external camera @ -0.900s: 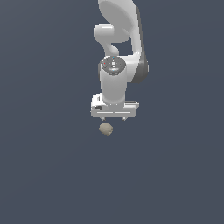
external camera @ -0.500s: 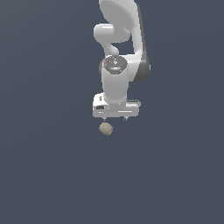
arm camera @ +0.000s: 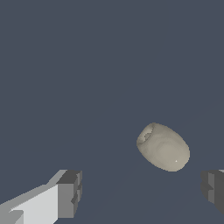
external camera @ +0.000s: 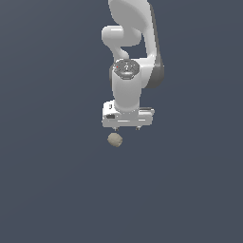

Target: Pick up the object and move it to a goal position.

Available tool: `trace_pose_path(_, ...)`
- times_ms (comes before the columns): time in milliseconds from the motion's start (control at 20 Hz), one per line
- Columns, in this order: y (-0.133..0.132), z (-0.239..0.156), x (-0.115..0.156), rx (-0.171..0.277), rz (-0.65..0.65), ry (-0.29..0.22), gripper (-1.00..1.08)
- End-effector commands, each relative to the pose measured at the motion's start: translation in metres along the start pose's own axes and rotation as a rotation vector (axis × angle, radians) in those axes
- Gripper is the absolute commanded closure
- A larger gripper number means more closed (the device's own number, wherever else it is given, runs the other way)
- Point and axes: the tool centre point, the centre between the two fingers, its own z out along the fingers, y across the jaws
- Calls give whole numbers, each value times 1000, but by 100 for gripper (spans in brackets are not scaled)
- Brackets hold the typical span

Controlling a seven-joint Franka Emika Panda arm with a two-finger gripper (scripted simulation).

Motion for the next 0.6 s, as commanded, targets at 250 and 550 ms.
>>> trace_pose_path(250, 5, 5, -1, -5, -66, 2, -92)
trace_pose_path(550, 13, 13, -1, -13, -172, 4, -92)
